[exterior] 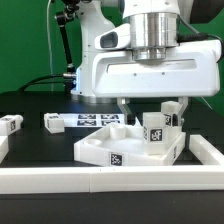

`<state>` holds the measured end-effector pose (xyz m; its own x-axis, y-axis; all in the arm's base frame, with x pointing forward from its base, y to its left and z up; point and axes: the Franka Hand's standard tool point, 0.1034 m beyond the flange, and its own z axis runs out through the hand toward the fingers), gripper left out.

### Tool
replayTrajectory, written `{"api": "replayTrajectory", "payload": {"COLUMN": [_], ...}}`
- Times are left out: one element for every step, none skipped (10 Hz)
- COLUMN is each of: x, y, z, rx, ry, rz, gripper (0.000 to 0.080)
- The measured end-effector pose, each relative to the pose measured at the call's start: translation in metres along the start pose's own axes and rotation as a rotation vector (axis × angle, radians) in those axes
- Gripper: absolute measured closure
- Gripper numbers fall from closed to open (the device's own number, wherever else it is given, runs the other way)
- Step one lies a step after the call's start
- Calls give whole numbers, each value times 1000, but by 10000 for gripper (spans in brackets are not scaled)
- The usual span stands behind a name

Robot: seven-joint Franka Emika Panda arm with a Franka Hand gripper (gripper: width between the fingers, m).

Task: Assemble square table

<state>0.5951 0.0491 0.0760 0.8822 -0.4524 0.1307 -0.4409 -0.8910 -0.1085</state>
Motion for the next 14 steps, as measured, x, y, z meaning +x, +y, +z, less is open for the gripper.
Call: {"api": "replayTrajectory", "payload": {"x": [0, 0, 0, 0, 0, 0, 1, 2, 2, 2, 2, 2, 2, 2], "y": [1, 1, 1, 1, 0, 0, -1, -1, -1, -1, -1, -1, -1, -1], "z": [0, 0, 0, 0, 0, 0, -1, -1, -1, -1, -1, -1, -1, -1], "rx": [-3, -4, -8, -14, -19, -24, -25, -26, -27, -27, -27, -26, -27, -26], "ry": [0, 0, 0, 1, 2, 2, 4, 5, 4, 4, 4, 4, 4, 4], "rz": [-95, -139, -214, -282, -340, -409, -451, -465, -462, -462, -462, -450, -438, -423], "gripper": [151, 151, 151, 151, 151, 151, 151, 239, 418, 418, 510, 510, 510, 510]}}
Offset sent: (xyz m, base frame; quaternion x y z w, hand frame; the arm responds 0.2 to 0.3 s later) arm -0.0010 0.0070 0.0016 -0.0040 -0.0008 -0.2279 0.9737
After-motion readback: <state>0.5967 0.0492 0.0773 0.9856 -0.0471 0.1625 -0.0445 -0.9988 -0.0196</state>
